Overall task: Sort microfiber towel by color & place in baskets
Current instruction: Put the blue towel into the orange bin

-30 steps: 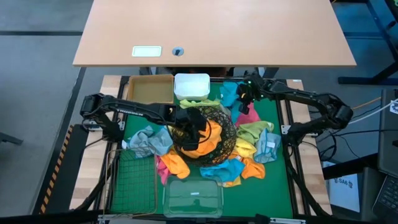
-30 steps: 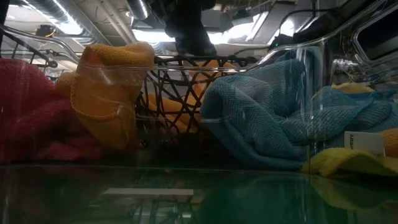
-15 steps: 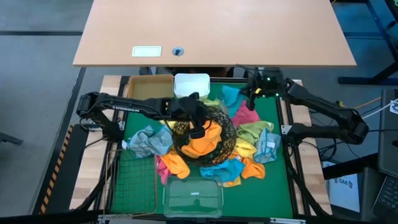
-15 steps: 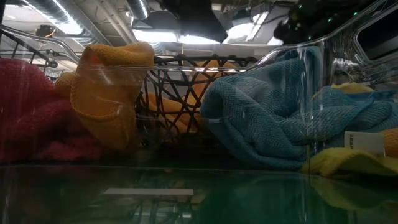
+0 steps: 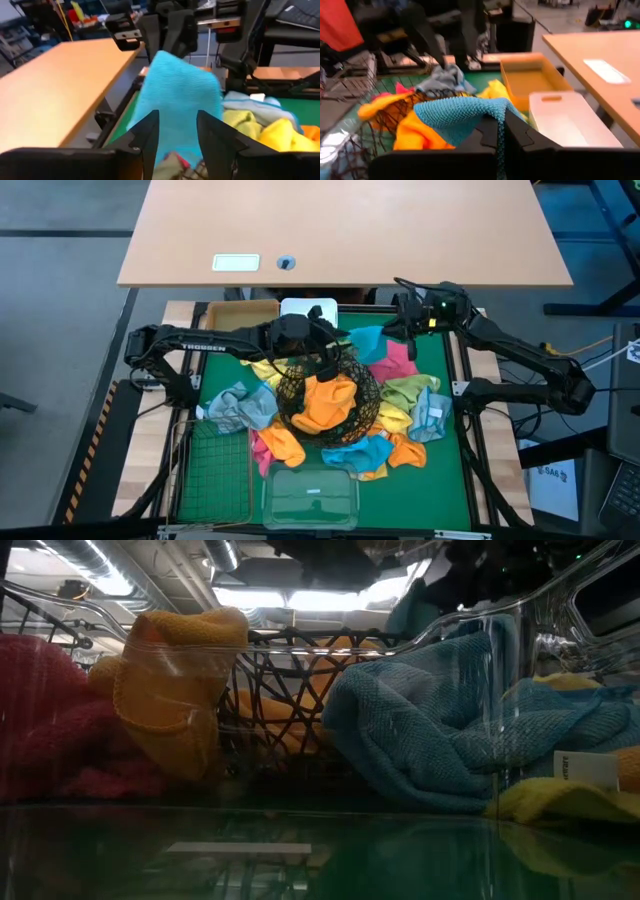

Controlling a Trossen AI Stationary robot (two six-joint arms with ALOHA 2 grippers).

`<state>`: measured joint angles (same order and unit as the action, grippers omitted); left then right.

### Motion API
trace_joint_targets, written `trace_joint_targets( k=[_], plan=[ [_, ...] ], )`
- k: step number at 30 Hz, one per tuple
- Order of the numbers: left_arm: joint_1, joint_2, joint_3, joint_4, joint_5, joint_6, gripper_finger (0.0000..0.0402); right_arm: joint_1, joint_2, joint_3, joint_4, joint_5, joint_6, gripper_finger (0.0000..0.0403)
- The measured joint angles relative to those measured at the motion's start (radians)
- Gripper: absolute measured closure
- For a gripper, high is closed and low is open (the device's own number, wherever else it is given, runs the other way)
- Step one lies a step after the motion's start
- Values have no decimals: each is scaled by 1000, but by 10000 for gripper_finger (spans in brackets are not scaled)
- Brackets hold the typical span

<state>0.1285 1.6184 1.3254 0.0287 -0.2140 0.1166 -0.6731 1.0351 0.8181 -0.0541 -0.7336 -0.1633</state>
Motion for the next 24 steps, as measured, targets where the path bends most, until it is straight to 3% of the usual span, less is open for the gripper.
trace_joint_targets(
  k=[6, 20, 24],
  plan=[
    [17, 0, 0, 71, 13, 63, 275, 43, 2, 0, 91, -17, 6, 399],
    [34, 2, 0, 115, 294, 77, 276, 244, 3, 0, 250, 34, 2, 398],
    [31, 2, 0, 115, 314, 77, 276, 284, 3, 0, 283, 38, 2, 398]
  ],
)
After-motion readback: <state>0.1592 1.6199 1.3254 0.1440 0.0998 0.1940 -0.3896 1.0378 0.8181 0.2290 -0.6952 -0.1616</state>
